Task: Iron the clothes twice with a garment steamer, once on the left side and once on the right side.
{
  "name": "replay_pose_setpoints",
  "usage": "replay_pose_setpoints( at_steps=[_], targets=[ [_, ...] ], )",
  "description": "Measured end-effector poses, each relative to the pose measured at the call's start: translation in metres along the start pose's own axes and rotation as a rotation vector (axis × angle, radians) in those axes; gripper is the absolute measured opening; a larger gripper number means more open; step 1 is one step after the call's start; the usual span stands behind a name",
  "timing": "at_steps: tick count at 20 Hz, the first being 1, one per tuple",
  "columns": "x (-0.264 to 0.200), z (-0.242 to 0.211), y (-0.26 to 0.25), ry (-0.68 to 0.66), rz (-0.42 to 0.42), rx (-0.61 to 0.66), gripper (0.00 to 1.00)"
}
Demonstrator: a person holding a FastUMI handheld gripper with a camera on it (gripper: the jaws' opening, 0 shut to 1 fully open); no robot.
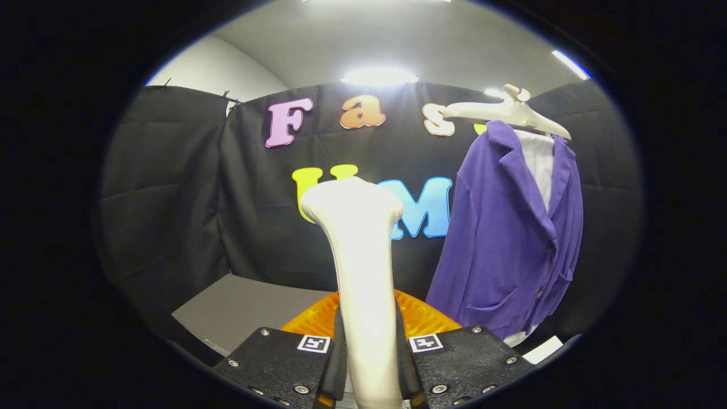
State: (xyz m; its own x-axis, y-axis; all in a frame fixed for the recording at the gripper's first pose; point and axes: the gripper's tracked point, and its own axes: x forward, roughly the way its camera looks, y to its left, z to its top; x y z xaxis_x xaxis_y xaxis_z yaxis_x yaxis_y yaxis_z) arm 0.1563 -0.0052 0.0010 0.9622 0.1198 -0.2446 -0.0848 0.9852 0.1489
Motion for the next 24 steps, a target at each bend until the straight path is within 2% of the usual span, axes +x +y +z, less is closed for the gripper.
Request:
replay_pose_setpoints(
  at_steps=[5,13,18,24],
  targets=[
    [-0.020,0.023,-0.070,-0.105,-0.190,0.042,0.36],
    [-0.005,0.050,-0.143,-0.126,-0.334,0.034,0.36],
    [0.003,0.077,-0.182,-0.194,-0.415,0.052,0.36],
    [0.029,0.073,-0.216,-0.204,-0.480,0.026,0.36]
  ],
)
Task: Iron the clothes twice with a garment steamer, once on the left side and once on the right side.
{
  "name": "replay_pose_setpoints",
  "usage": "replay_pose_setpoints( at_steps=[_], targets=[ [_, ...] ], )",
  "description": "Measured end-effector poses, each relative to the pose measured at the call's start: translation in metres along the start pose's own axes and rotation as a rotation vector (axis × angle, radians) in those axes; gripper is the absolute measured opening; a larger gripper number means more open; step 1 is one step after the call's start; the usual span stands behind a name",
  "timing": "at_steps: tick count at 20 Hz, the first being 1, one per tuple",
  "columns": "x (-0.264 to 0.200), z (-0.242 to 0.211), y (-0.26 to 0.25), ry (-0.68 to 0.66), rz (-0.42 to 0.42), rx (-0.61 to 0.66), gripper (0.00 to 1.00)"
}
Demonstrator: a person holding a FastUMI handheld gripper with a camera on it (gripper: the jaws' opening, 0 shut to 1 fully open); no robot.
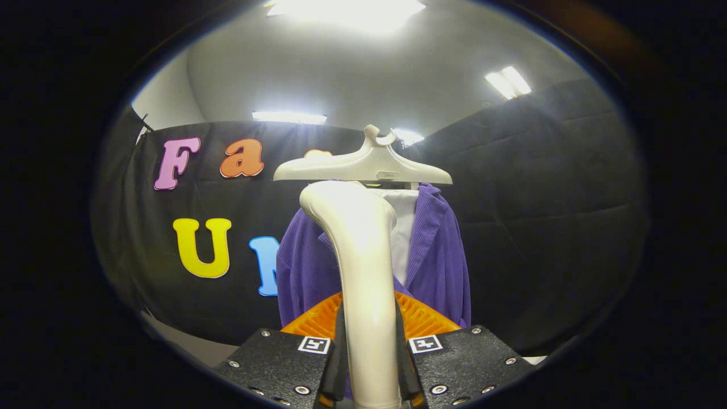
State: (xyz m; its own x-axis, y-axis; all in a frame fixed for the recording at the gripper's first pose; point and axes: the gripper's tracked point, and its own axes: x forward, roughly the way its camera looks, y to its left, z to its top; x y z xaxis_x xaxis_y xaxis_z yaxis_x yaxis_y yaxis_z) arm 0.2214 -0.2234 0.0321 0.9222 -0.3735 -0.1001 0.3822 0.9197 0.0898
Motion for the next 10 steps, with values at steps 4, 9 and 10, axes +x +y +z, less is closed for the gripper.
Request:
replay_pose_setpoints(
  at_steps=[4,9,10],
  targets=[
    [0.021,-0.020,0.008,0.016,0.021,-0.054,0.36],
    [0.029,-0.049,0.010,0.035,0.030,-0.095,0.36],
    [0.029,-0.057,0.008,0.042,0.024,-0.094,0.36]
  ],
)
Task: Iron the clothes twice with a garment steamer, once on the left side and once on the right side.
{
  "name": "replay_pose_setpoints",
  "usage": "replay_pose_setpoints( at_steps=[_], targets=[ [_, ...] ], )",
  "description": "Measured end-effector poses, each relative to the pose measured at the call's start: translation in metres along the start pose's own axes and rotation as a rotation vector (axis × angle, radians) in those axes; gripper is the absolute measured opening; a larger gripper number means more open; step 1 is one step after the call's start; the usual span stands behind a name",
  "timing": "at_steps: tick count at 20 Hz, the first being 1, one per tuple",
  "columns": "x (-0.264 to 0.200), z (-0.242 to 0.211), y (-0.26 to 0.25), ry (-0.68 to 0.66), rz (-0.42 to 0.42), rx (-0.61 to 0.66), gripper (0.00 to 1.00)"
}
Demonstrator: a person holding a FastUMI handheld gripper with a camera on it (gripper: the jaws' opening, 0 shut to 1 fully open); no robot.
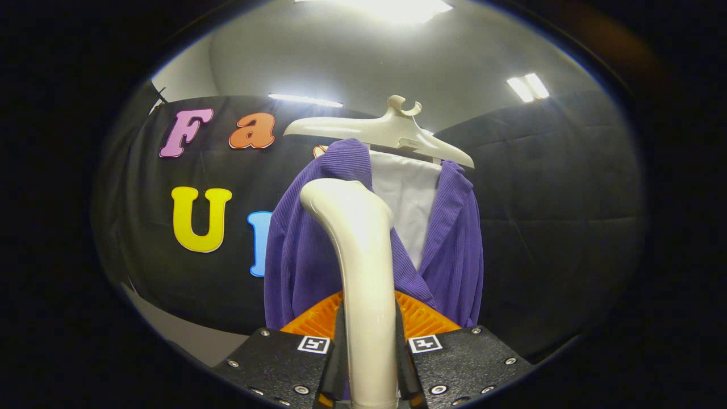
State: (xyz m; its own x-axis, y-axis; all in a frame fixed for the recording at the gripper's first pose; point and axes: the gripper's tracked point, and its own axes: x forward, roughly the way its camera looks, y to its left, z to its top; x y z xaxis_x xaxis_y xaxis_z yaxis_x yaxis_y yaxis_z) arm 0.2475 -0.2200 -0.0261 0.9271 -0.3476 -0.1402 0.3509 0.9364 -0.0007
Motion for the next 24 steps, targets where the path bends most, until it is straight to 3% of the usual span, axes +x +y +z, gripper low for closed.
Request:
replay_pose_setpoints(
  at_steps=[24],
  targets=[
    [-0.041,-0.242,-0.008,0.366,-0.020,-0.073,0.36]
  ],
)
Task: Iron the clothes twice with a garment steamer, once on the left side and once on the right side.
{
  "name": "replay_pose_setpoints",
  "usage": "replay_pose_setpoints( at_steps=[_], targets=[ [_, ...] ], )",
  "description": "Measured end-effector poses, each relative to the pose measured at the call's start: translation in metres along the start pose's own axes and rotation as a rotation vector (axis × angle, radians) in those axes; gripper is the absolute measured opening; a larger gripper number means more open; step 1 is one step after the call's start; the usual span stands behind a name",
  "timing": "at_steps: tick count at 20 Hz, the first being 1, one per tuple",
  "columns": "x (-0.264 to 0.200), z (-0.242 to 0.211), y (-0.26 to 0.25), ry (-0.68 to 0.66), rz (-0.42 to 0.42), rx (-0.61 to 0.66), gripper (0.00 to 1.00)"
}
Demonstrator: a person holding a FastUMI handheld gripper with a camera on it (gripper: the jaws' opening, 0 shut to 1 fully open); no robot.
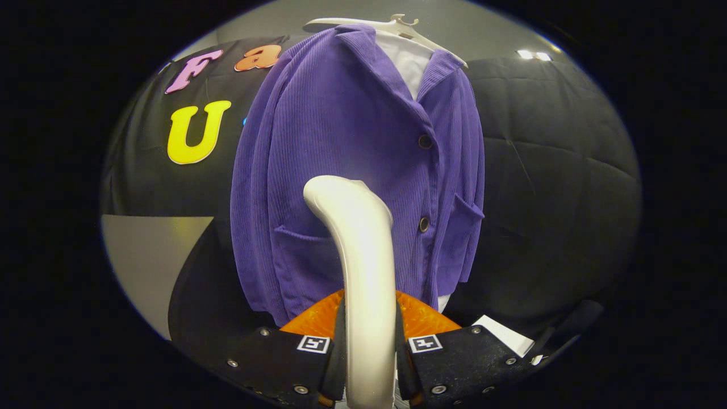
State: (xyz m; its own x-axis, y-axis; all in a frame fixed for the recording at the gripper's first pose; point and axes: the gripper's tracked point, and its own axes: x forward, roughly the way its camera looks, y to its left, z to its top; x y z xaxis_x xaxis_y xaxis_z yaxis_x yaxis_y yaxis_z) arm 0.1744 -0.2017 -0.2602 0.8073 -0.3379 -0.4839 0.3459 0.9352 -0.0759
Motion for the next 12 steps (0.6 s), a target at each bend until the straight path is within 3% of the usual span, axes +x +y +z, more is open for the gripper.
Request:
replay_pose_setpoints(
  at_steps=[12],
  targets=[
    [-0.013,-0.094,0.002,0.201,0.062,0.018,0.36]
  ],
)
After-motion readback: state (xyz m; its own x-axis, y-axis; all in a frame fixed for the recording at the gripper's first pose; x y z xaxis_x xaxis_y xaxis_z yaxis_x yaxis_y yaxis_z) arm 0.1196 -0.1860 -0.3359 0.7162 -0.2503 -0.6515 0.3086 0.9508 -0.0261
